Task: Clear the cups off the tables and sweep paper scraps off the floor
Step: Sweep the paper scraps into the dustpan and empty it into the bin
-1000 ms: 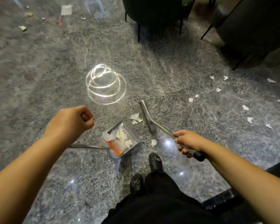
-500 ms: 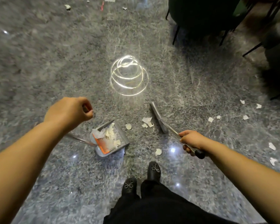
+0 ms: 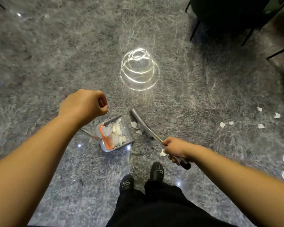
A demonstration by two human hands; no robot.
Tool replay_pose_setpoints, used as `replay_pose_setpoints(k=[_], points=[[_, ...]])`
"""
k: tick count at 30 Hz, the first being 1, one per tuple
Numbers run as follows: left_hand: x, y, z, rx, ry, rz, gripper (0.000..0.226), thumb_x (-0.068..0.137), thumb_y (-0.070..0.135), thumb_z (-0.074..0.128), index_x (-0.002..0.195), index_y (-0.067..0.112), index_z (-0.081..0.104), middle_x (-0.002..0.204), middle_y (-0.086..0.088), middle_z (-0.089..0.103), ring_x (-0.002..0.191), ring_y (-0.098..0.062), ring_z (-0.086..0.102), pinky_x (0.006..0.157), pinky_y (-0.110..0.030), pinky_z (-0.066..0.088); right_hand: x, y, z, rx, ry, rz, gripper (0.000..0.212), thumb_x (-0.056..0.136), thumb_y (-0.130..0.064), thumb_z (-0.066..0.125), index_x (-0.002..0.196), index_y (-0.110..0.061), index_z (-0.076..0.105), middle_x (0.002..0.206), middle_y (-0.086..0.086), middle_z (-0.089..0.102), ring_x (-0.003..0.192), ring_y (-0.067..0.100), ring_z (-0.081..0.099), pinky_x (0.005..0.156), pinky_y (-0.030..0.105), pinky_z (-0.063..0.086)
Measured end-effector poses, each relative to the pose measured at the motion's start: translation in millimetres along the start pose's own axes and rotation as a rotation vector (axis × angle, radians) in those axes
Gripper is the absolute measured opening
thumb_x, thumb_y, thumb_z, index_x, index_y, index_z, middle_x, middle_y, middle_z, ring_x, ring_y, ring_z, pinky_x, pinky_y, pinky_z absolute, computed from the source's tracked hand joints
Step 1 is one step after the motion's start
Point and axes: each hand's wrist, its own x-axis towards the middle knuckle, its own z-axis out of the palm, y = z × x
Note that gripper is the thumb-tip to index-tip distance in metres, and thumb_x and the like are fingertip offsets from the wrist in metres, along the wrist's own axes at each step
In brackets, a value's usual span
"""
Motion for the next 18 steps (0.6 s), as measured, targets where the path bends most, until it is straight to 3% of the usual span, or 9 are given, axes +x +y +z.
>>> replay_pose_setpoints(k=[5, 8, 15, 18], points=[[-13.7, -14.8, 4.6, -0.016, -0.008, -0.012, 0.015, 0.078, 0.046, 0.071, 0.072, 0.038, 0.059, 0.059, 0.017, 0.051, 0.061, -0.017, 0.054, 0.052, -0.025, 0.036, 6.4, -17.7, 36.0, 0.017, -0.071, -0.016, 0.037, 0.096, -0.002, 0.042, 0.129, -0.017, 0.045, 0.074, 0.008, 0.052, 0.032, 0.009, 0.046, 0.035, 0.018, 0.037], [-26.2, -30.8, 6.3, -0.023, 0.003, -0.015, 0.015, 0.076, 0.045, 0.072, 0.072, 0.039, 0.059, 0.067, 0.01, 0.063, 0.065, -0.021, 0.059, 0.056, -0.027, 0.04, 5.1, -23.0, 54.1, 0.058, -0.087, -0.034, 0.037, 0.096, -0.002, 0.045, 0.13, -0.015, 0.046, 0.083, 0.008, 0.053, 0.032, 0.007, 0.047, 0.034, 0.017, 0.038], [-60.0, -73.6, 8.0, -0.089, 0.032, -0.031, 0.011, 0.076, 0.041, 0.074, 0.077, 0.034, 0.067, 0.071, 0.003, 0.068, 0.066, -0.024, 0.062, 0.055, -0.029, 0.047, -25.1, -12.1, 88.5, 0.152, -0.03, -0.037, 0.039, 0.095, -0.004, 0.049, 0.131, -0.019, 0.047, 0.061, 0.005, 0.051, 0.031, 0.009, 0.046, 0.035, 0.016, 0.036], [-67.7, -81.7, 7.3, -0.136, 0.016, -0.026, 0.01, 0.075, 0.04, 0.075, 0.076, 0.034, 0.066, 0.074, 0.001, 0.07, 0.072, -0.025, 0.065, 0.062, -0.033, 0.052, -39.9, -4.6, 103.1, 0.213, 0.01, -0.027, 0.04, 0.095, -0.006, 0.049, 0.132, -0.02, 0.046, 0.064, 0.007, 0.052, 0.033, 0.009, 0.046, 0.036, 0.017, 0.036]])
